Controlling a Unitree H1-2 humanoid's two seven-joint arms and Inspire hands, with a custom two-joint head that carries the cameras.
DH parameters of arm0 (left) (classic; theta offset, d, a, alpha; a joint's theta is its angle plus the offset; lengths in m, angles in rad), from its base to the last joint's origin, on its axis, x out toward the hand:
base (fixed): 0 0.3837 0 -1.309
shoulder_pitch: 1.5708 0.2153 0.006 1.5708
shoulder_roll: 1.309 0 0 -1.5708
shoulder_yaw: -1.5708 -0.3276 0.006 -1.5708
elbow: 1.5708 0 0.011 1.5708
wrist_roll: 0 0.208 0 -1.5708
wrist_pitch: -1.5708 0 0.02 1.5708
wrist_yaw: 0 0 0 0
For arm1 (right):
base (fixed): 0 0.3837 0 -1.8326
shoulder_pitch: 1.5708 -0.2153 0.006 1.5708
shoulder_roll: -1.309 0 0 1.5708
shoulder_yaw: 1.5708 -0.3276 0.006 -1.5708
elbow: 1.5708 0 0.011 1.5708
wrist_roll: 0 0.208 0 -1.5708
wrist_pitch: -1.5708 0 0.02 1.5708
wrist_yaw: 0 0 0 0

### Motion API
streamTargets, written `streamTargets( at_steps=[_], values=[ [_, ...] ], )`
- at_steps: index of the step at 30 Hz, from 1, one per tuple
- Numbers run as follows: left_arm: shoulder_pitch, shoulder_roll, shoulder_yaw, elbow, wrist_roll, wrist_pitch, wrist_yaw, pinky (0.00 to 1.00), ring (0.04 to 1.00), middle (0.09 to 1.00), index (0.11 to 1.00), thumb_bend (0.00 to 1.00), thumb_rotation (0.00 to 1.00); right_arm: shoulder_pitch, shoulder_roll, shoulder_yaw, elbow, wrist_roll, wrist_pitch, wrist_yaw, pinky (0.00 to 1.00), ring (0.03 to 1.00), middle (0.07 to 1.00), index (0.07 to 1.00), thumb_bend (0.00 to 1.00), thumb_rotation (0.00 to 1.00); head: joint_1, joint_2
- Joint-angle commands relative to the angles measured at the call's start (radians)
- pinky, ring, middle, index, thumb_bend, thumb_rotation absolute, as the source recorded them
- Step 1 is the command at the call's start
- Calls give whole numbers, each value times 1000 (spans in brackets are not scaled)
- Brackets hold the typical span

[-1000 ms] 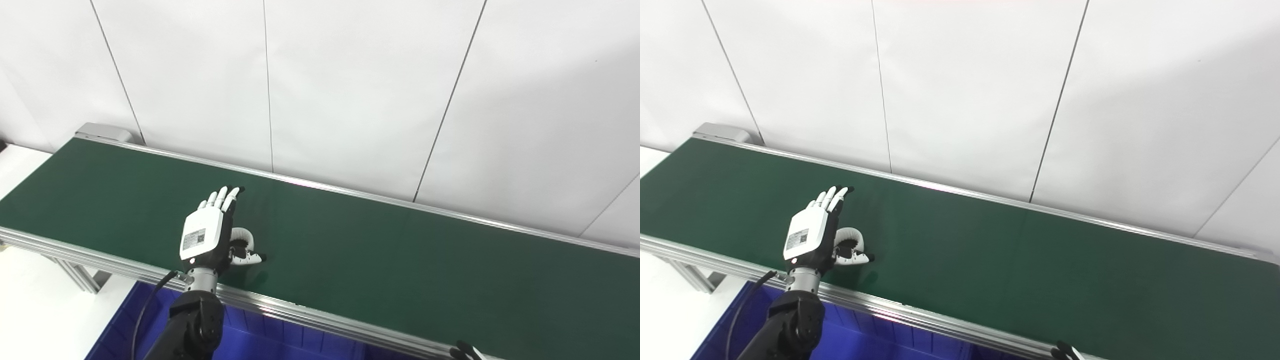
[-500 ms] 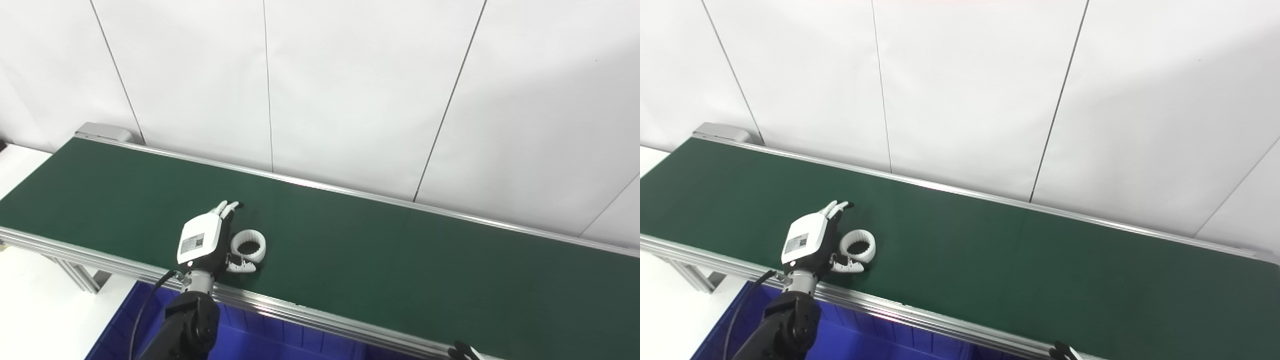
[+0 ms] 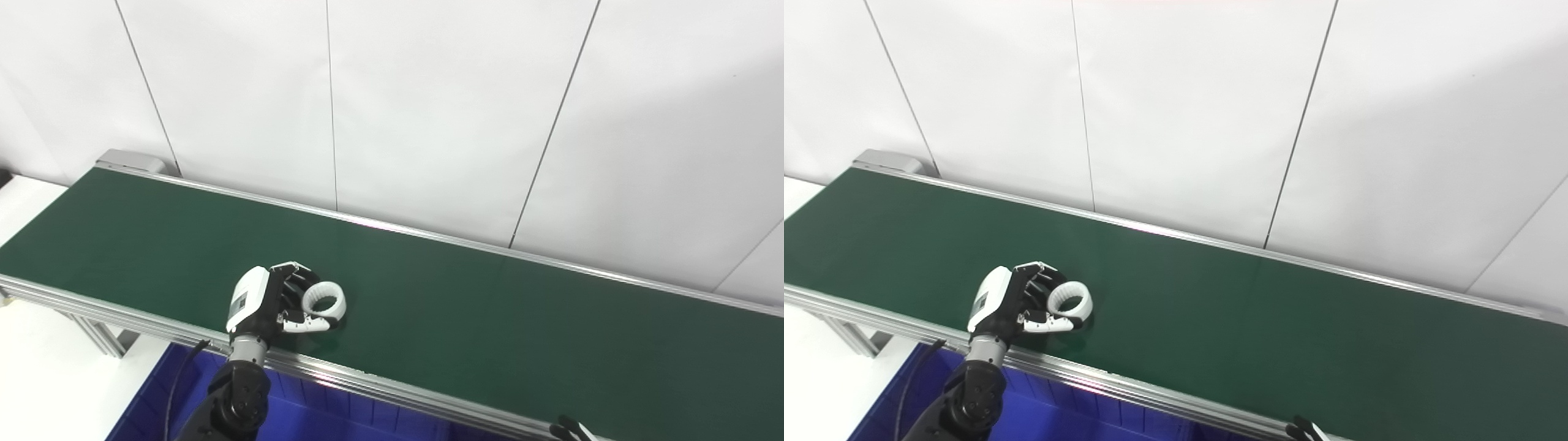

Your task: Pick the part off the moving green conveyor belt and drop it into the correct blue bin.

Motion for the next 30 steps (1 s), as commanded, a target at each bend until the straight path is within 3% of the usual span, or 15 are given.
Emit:
streamTargets(
  at_steps=[1,6,9,13,16,20,23,27,28,30],
  values=[
    [-30,-6,-9,-3,-34,-50,-30,461,446,519,477,502,0,3,6,-8,-27,-3,-52,-9,629,725,767,808,591,424,-1,3],
    [-33,2,-9,7,-61,-68,-43,422,429,517,478,502,0,7,12,-9,-28,-9,-52,-13,642,730,771,810,603,442,-4,4],
    [-20,7,-1,-8,-71,-100,-33,471,464,507,473,503,0,10,14,-8,-31,-19,-52,-17,640,729,771,811,580,436,-11,12],
    [21,7,12,-80,-76,-146,-14,541,502,490,470,501,0,16,17,-6,-38,-24,-52,-16,642,732,774,816,560,417,-23,23],
    [68,8,17,-165,-64,-177,-10,525,495,483,478,501,0,20,23,-10,-43,-34,-52,-16,637,730,774,814,566,420,-36,36],
    [171,-2,25,-298,-63,-248,-4,430,463,489,488,501,0,30,32,-14,-56,-31,-52,-8,643,729,770,809,575,415,-67,64],
    [256,-1,23,-380,-81,-296,-24,426,475,494,482,500,0,31,34,-10,-64,-46,-52,-20,631,717,759,797,602,430,-97,87],
    [328,13,12,-413,-107,-353,-58,463,484,498,479,500,0,37,40,-13,-81,-40,-52,-6,641,719,758,793,636,444,-143,129],
    [344,12,11,-418,-109,-363,-64,466,483,499,479,499,0,39,42,-14,-88,-44,-52,-2,648,723,762,794,641,439,-180,161],
    [363,10,13,-416,-110,-389,-69,483,488,498,479,500,0,43,48,-17,-102,-52,-52,4,650,721,766,793,645,420,-206,184]
  ],
)
